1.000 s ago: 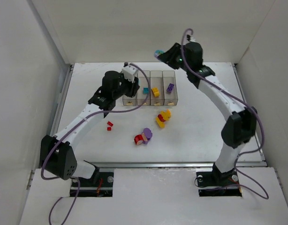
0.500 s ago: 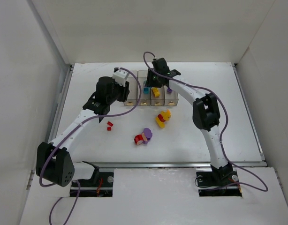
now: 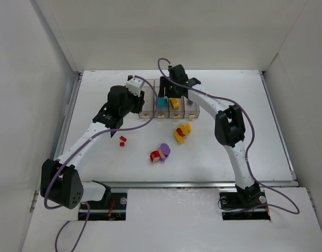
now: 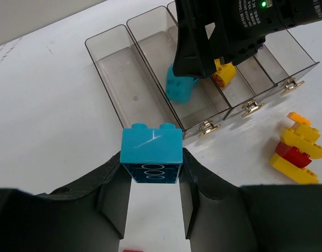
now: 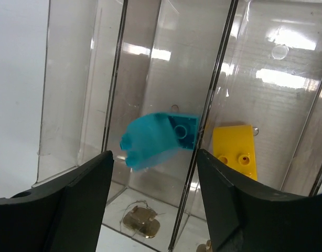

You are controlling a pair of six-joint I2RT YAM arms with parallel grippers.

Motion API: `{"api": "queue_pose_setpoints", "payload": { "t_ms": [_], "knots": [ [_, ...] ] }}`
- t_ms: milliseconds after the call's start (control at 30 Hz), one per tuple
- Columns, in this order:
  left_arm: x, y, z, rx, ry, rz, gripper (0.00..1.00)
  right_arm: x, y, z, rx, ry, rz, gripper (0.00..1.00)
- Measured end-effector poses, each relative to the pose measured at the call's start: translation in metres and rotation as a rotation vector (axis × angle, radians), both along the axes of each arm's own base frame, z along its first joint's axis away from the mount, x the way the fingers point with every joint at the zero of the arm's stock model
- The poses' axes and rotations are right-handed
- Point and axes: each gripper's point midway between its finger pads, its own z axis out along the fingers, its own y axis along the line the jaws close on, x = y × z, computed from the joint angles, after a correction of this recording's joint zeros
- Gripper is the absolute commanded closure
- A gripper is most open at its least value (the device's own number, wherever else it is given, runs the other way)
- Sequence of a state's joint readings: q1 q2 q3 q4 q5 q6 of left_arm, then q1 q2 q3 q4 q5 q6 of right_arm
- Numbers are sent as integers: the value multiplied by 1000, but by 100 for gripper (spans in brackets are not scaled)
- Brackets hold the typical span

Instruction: Sort the legos into containers by color

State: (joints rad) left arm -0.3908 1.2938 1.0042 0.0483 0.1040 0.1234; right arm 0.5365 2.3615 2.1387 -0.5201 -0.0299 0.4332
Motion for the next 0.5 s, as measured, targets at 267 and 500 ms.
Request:
{"api": "queue_pose_setpoints", "payload": {
  "t_ms": [267, 500],
  "knots": [
    [10, -15, -13, 9, 48, -60, 100, -7, -7, 66, 61, -85, -14, 28],
    [59, -58, -25, -3, 142, -176, 100, -34, -89, 193, 195, -285, -138, 28]
  ]
}}
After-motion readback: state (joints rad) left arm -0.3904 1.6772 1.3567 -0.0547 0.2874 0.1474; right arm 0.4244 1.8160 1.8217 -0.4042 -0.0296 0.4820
